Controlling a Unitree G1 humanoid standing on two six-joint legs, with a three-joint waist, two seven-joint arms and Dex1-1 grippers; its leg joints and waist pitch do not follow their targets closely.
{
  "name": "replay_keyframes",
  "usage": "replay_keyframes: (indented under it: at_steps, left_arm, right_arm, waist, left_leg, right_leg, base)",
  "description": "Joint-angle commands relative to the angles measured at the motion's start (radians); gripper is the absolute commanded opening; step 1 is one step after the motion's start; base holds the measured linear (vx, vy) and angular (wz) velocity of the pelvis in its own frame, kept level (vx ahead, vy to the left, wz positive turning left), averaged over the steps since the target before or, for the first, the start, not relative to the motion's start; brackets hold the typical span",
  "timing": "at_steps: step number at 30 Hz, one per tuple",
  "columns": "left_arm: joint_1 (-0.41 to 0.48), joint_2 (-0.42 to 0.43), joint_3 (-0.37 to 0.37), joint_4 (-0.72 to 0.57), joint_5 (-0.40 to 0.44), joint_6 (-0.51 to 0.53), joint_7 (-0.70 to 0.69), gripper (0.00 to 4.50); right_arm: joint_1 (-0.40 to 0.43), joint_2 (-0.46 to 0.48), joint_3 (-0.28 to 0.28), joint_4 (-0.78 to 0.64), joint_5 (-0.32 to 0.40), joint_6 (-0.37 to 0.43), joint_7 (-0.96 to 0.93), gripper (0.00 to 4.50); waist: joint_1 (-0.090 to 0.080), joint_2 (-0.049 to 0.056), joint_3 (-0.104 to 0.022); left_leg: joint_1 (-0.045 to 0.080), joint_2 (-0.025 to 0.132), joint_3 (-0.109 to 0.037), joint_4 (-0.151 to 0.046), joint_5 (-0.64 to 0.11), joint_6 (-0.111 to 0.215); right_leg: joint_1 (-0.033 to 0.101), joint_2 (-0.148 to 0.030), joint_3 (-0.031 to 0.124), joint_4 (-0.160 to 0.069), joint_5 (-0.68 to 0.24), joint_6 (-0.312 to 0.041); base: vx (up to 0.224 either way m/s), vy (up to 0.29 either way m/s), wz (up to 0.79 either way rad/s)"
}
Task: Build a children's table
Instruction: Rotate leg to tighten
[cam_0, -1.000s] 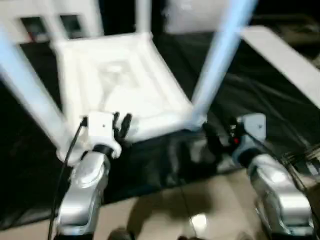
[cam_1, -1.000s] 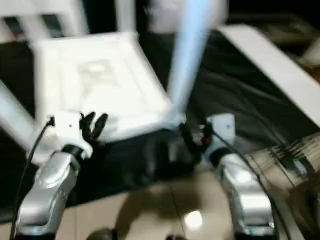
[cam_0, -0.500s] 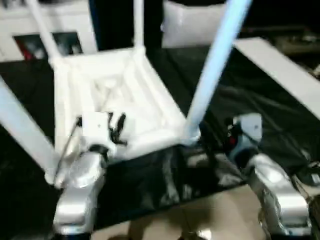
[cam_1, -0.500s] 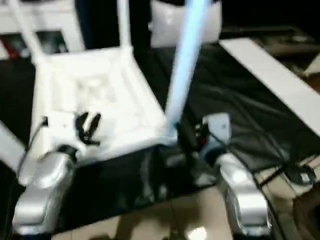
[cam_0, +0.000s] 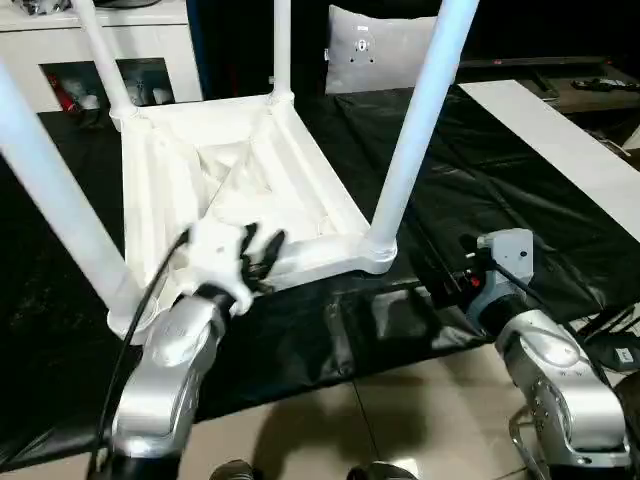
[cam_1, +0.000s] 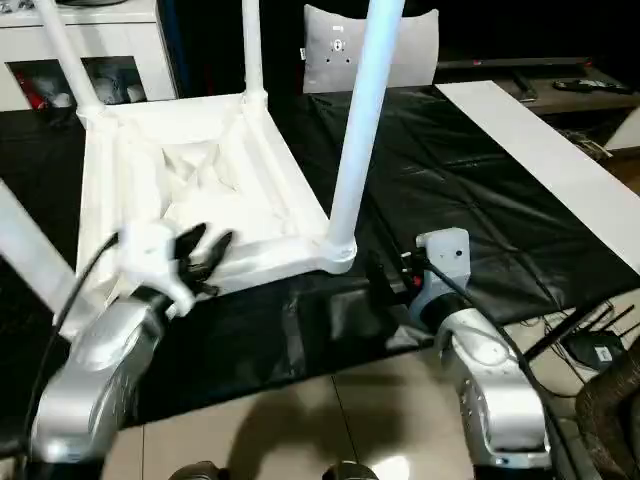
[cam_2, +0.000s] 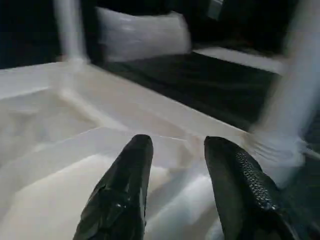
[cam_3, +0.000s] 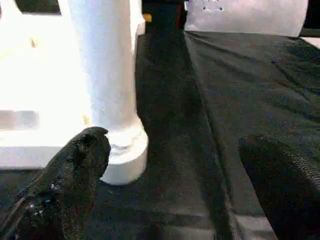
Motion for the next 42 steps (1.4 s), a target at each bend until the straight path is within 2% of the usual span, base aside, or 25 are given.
replay_keyframes:
  at_steps: [1,3,4,6,8,9,10,12,14,15,16,17,19,20,23,27,28,29,30,31,32,33,36,39,42]
  left_arm:
    - [-0.021,0.011,-0.041,0.032,0.022,0.023,-0.043,2.32]
    - [-0.080,0.044,-0.078,0.092,0.040,0.033,-0.109,2.58]
    - [-0.093,0.052,-0.085,0.104,0.039,0.038,-0.128,2.69]
    - [-0.147,0.099,-0.134,0.159,0.075,0.018,-0.203,2.69]
    - [-0.160,0.108,-0.143,0.173,0.081,0.015,-0.213,2.69]
    - [-0.202,0.117,-0.155,0.213,0.079,0.037,-0.233,2.69]
    - [-0.227,0.118,-0.161,0.233,0.079,0.056,-0.240,2.69]
    - [-0.258,0.120,-0.168,0.257,0.075,0.084,-0.256,2.69]
    - [-0.289,0.117,-0.176,0.264,0.051,0.146,-0.291,2.69]
    - [-0.300,0.115,-0.180,0.265,0.039,0.172,-0.309,2.69]
    - [-0.304,0.114,-0.182,0.266,0.035,0.180,-0.315,2.69]
    - [-0.320,0.116,-0.197,0.283,0.040,0.163,-0.349,2.69]
    - [-0.326,0.115,-0.203,0.290,0.038,0.152,-0.364,2.69]
    - [-0.342,0.110,-0.212,0.304,0.026,0.141,-0.397,2.69]
    - [-0.382,0.093,-0.236,0.330,0.033,0.118,-0.424,2.69]
    - [-0.432,0.074,-0.270,0.405,0.064,0.089,-0.444,2.69]
    - [-0.449,0.068,-0.277,0.436,0.078,0.080,-0.440,2.41]
    - [-0.471,0.059,-0.284,0.480,0.095,0.066,-0.428,2.33]
    - [-0.472,0.059,-0.284,0.484,0.097,0.065,-0.427,2.33]
    - [-0.500,0.049,-0.289,0.549,0.120,0.052,-0.406,2.33]
    - [-0.511,0.047,-0.291,0.573,0.127,0.051,-0.403,2.13]
    - [-0.519,0.045,-0.292,0.592,0.129,0.054,-0.405,1.97]
    - [-0.545,0.039,-0.289,0.650,0.126,0.051,-0.411,1.90]
    - [-0.566,0.033,-0.283,0.696,0.131,0.046,-0.401,1.48]
    - [-0.584,0.023,-0.276,0.741,0.138,0.021,-0.404,1.29]
  right_arm:
    - [-0.016,-0.006,-0.009,0.014,-0.009,-0.017,0.012,4.50]
    - [-0.026,-0.026,-0.006,0.031,0.003,-0.031,0.045,4.50]
    - [-0.029,-0.037,0.000,0.037,-0.003,-0.040,0.054,4.50]
    - [-0.036,-0.061,-0.004,0.053,-0.016,-0.061,0.064,4.50]
    - [-0.038,-0.063,-0.008,0.058,-0.014,-0.062,0.066,4.50]
    - [-0.037,-0.089,0.004,0.065,-0.019,-0.072,0.096,4.50]
    - [-0.032,-0.103,0.010,0.063,-0.009,-0.064,0.121,4.50]
    - [-0.022,-0.124,0.017,0.057,0.013,-0.035,0.167,4.50]
    - [-0.004,-0.163,0.035,0.050,0.016,-0.027,0.227,4.50]
    - [0.001,-0.173,0.039,0.054,0.012,-0.036,0.239,4.50]
    - [0.002,-0.176,0.039,0.056,0.011,-0.041,0.242,4.50]
    - [0.001,-0.183,0.036,0.066,0.024,-0.054,0.255,4.50]
    - [0.001,-0.186,0.033,0.070,0.033,-0.056,0.264,4.50]
    - [-0.001,-0.195,0.031,0.075,0.045,-0.062,0.287,4.50]
    - [0.000,-0.213,0.034,0.075,0.062,-0.070,0.335,4.50]
    - [-0.001,-0.225,0.047,0.080,0.043,-0.094,0.349,4.50]
    - [-0.001,-0.224,0.047,0.081,0.042,-0.096,0.349,4.50]
    - [0.000,-0.221,0.046,0.080,0.044,-0.096,0.350,4.50]
    - [0.000,-0.220,0.046,0.080,0.044,-0.096,0.350,4.50]
    - [0.007,-0.218,0.047,0.071,0.049,-0.097,0.354,4.50]
    - [0.013,-0.219,0.050,0.065,0.052,-0.100,0.361,4.50]
    - [0.018,-0.221,0.053,0.060,0.055,-0.101,0.367,4.50]
    - [0.030,-0.225,0.057,0.055,0.057,-0.111,0.380,4.50]
    - [0.032,-0.225,0.058,0.057,0.056,-0.115,0.382,4.50]
    - [0.032,-0.225,0.061,0.056,0.055,-0.117,0.386,4.50]
  waist:
    - [0.002,0.001,-0.047]
    - [-0.001,0.000,-0.044]
    - [-0.001,0.000,-0.049]
    - [0.001,0.001,-0.053]
    - [0.000,0.000,-0.055]
    - [0.002,0.002,-0.061]
    - [0.004,0.001,-0.064]
    - [0.010,0.000,-0.071]
    - [0.020,0.001,-0.081]
    - [0.026,-0.002,-0.081]
    - [0.027,-0.002,-0.079]
    - [0.029,-0.005,-0.079]
    - [0.031,-0.003,-0.075]
    - [0.030,-0.008,-0.074]
    - [0.033,-0.008,-0.071]
    - [0.037,-0.009,-0.071]
    - [0.039,-0.007,-0.072]
    - [0.038,-0.010,-0.072]
    - [0.040,-0.008,-0.074]
    - [0.040,-0.010,-0.076]
    - [0.042,-0.010,-0.077]
    - [0.043,-0.008,-0.077]
    - [0.045,-0.009,-0.079]
    - [0.049,-0.008,-0.081]
    - [0.051,-0.010,-0.079]
  left_leg:
    - [0.005,0.069,-0.022,-0.107,-0.262,-0.008]
    - [0.004,0.064,-0.019,-0.108,-0.326,-0.008]
    - [0.005,0.065,-0.020,-0.107,-0.328,-0.013]
    - [0.002,0.066,-0.014,-0.105,-0.279,0.003]
    - [-0.001,0.066,-0.012,-0.104,-0.256,0.012]
    - [-0.004,0.066,-0.008,-0.099,-0.210,0.024]
    - [-0.003,0.065,-0.007,-0.096,-0.192,0.030]
    - [-0.007,0.066,-0.002,-0.089,-0.105,0.054]
    - [-0.010,0.067,0.004,-0.077,0.027,0.103]
    - [-0.008,0.068,0.009,-0.075,0.043,0.120]
    - [-0.009,0.069,0.010,-0.075,0.037,0.126]
    - [-0.008,0.071,0.012,-0.077,0.018,0.133]
    - [-0.005,0.074,0.012,-0.079,-0.023,0.130]
    - [-0.004,0.075,0.014,-0.081,-0.052,0.123]
    - [-0.001,0.078,0.015,-0.085,-0.105,0.106]
    - [0.000,0.077,0.017,-0.088,-0.136,0.083]
    - [-0.001,0.078,0.017,-0.088,-0.133,0.081]
    - [-0.003,0.076,0.018,-0.088,-0.130,0.081]
    - [-0.002,0.076,0.017,-0.087,-0.127,0.081]
    - [-0.005,0.075,0.017,-0.087,-0.118,0.083]
    - [-0.002,0.073,0.020,-0.084,-0.118,0.085]
    - [-0.006,0.074,0.017,-0.086,-0.110,0.087]
    - [-0.004,0.076,0.018,-0.084,-0.102,0.094]
    - [-0.004,0.077,0.019,-0.083,-0.088,0.104]
    - [-0.004,0.077,0.019,-0.084,-0.096,0.107]
  right_leg:
    - [0.024,-0.075,0.040,-0.088,-0.323,-0.135]
    - [0.015,-0.073,0.039,-0.091,-0.382,-0.136]
    - [0.016,-0.078,0.041,-0.091,-0.384,-0.137]
    - [0.016,-0.077,0.044,-0.089,-0.307,-0.149]
    - [0.019,-0.077,0.044,-0.085,-0.279,-0.160]
    - [0.024,-0.079,0.044,-0.081,-0.231,-0.183]
    - [0.024,-0.078,0.044,-0.080,-0.211,-0.189]
    - [0.033,-0.080,0.043,-0.069,-0.099,-0.217]
    - [0.037,-0.075,0.039,-0.047,0.091,-0.263]
    - [0.036,-0.076,0.037,-0.046,0.120,-0.282]
    - [0.035,-0.078,0.038,-0.047,0.116,-0.289]
    - [0.036,-0.080,0.038,-0.050,0.085,-0.297]
    - [0.032,-0.081,0.038,-0.057,0.012,-0.298]
    - [0.032,-0.082,0.038,-0.062,-0.036,-0.294]
    - [0.028,-0.082,0.039,-0.071,-0.129,-0.272]
    - [0.024,-0.083,0.039,-0.080,-0.207,-0.236]
    - [0.025,-0.084,0.039,-0.079,-0.205,-0.234]
    - [0.024,-0.081,0.038,-0.080,-0.206,-0.225]
    - [0.024,-0.082,0.038,-0.079,-0.202,-0.223]
    - [0.026,-0.082,0.038,-0.080,-0.191,-0.221]
    - [0.023,-0.081,0.038,-0.081,-0.187,-0.219]
    - [0.028,-0.084,0.038,-0.078,-0.176,-0.223]
    - [0.026,-0.084,0.037,-0.076,-0.148,-0.239]
    - [0.026,-0.084,0.037,-0.073,-0.113,-0.259]
    - [0.027,-0.085,0.037,-0.074,-0.121,-0.263]
  base:
    - [0.000,0.000,0.00]
    - [0.000,0.000,0.00]
    - [0.000,0.000,0.00]
    - [0.000,0.000,0.00]
    - [0.000,0.000,0.00]
    - [0.000,0.000,0.00]
    - [0.000,0.000,0.00]
    - [0.000,0.000,0.00]
    - [0.000,0.000,0.00]
    - [0.000,0.000,0.00]
    - [0.000,0.000,0.00]
    - [0.000,0.000,0.00]
    - [0.000,0.000,0.00]
    - [0.000,0.000,0.00]
    - [0.000,0.000,0.00]
    - [0.000,0.000,0.00]
    - [0.000,0.000,0.00]
    - [0.000,0.000,0.00]
    - [0.000,0.000,0.00]
    - [0.000,0.000,0.00]
    - [0.000,0.000,0.00]
    - [0.000,0.000,0.00]
    - [0.000,0.000,0.00]
    - [0.000,0.000,0.00]
    - [0.000,0.000,0.00]
